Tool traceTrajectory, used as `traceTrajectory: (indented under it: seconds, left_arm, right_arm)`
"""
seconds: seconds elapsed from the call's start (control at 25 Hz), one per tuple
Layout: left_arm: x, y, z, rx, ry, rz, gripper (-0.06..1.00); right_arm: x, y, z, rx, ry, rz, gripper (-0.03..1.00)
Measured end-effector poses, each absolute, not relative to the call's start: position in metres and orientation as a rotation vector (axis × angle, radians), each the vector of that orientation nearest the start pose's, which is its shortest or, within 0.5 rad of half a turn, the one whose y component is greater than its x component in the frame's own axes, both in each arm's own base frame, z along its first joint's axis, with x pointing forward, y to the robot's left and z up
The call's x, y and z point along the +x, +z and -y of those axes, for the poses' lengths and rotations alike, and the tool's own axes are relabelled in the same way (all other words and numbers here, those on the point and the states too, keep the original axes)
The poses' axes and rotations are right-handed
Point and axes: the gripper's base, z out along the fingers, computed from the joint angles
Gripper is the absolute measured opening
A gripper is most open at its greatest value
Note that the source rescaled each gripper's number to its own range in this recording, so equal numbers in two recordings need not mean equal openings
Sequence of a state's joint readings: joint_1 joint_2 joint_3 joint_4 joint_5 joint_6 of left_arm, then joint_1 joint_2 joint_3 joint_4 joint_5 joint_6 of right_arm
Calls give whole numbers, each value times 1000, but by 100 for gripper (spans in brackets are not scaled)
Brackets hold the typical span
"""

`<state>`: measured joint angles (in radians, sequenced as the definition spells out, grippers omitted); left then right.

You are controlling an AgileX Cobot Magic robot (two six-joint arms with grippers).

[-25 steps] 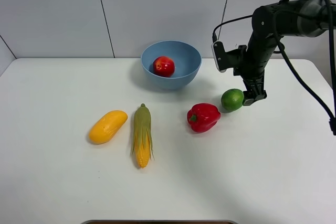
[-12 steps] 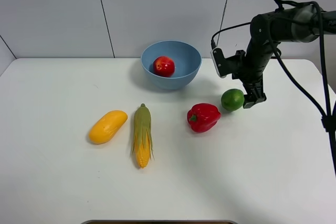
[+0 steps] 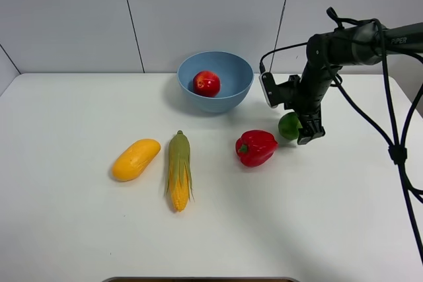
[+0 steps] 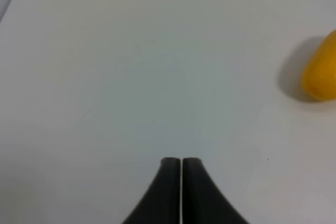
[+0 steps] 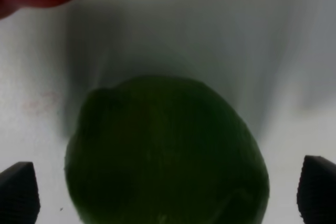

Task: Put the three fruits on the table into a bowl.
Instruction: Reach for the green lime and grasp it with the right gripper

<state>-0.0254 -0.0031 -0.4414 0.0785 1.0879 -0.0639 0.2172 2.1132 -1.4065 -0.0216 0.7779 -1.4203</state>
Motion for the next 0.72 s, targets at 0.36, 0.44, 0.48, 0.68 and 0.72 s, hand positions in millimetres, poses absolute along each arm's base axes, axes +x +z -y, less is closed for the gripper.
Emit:
traceTrajectory:
  seconds: [0.36,0.44,0.48,0.68,0.72]
  left_arm:
    - [0,259,-6,-43,43,-2124,0]
    - [0,259,-6,-43,43,-2124,0]
    - [0,259,-6,-43,43,-2124,0]
    - [0,259,-6,-43,43,-2124,0]
    - [0,259,-6,-43,43,-2124,0]
  right_arm:
    - [403,103,-88,-2242,-132,-2050,99]
    - [404,100,-88,-2246,-132,-2045,99]
    - [404,100,-88,-2247,-134,-2041,99]
    - [404,99,-88,-2247,-136,-2039,90]
    - [404,99,-88,-2247,-135,-2040,84]
